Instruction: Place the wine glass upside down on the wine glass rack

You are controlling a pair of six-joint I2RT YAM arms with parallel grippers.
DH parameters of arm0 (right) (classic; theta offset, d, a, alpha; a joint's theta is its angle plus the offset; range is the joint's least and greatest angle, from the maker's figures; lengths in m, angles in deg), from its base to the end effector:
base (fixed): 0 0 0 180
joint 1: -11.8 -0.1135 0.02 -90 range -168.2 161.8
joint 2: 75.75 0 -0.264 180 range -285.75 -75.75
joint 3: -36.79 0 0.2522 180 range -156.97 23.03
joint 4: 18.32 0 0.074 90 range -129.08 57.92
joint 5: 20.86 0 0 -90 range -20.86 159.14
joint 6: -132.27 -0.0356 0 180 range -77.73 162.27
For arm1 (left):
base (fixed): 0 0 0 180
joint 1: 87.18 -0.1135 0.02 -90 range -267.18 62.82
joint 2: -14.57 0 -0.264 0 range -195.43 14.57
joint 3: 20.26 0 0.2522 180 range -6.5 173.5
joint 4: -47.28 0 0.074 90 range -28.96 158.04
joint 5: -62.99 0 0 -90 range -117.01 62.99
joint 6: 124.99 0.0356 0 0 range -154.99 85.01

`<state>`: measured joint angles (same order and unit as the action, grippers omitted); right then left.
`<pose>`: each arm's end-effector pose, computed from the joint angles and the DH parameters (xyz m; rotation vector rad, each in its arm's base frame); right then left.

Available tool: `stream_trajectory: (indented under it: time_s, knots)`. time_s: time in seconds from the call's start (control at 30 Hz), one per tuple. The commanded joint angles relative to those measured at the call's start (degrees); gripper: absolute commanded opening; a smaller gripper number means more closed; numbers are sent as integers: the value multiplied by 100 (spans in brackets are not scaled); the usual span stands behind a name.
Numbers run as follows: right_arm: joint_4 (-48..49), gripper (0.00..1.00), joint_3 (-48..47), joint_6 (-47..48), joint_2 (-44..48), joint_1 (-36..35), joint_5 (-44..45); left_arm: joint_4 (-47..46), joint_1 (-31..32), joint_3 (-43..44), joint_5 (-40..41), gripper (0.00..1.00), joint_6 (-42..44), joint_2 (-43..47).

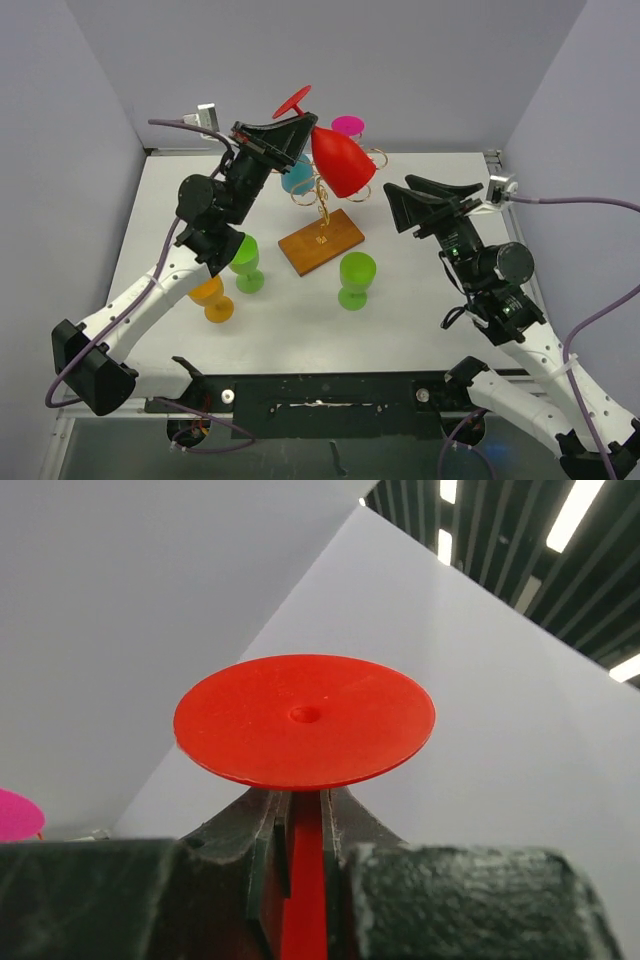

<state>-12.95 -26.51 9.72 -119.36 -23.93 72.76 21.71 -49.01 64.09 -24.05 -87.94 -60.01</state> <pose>0.1357 0.0948 0.4270 0.0261 1.1930 1.0200 0.2273 -0.1764 0.4742 -0.1873 1.0355 -1.4329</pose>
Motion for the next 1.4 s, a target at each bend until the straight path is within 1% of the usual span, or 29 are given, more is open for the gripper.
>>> stream_trajectory:
  time_s: [0.0,0.07,0.2,0.27,0.33,0.4,0.43,0.5,0.63,0.87,0.97,1.03,1.1,1.23,1.37]
  knots:
    - [-747,64,-828,310,-77,-24,200,-105,-18,594,-1397,0,1268,163]
    - [-1158,65,-1286,258,-260,-22,301,-217,-13,688,-2031,0,1376,103]
    - [-2027,68,-2183,-134,-705,-27,741,-344,-3,879,-3026,0,1431,-48]
    - [-2086,69,-2405,-286,-812,-14,709,-536,16,899,-3473,0,1422,-130]
    - [-1935,69,-2522,-392,-853,-13,459,-649,16,931,-3999,0,1501,-209]
    - [-1765,70,-2614,-461,-879,-14,127,-642,36,964,-4705,0,1704,-265]
    - [-1721,70,-2681,-462,-903,-16,-39,-578,37,959,-4909,0,1916,-262]
    - [-1716,70,-2796,-475,-969,-15,-387,-308,54,947,-5061,0,2271,-216]
    - [-1792,71,-2859,-559,-1017,-13,-874,236,47,919,-5043,0,2806,-123]
    - [-1763,70,-2779,-923,-1040,-6,-1415,484,56,962,-5094,0,3038,-229]
    - [-1886,68,-2834,-1218,-1105,-7,-1544,527,43,961,-5086,0,3109,-256]
    - [-2079,66,-2895,-1454,-1192,-5,-1581,544,49,966,-5095,0,3147,-273]
    - [-2290,60,-2933,-1718,-1275,4,-1617,563,53,966,-5115,0,3174,-284]
    - [-2502,40,-2918,-2137,-1371,13,-1559,603,49,923,-5105,0,3276,-295]
    - [-2503,25,-2800,-2480,-1368,10,-1529,760,41,896,-5049,0,3452,-285]
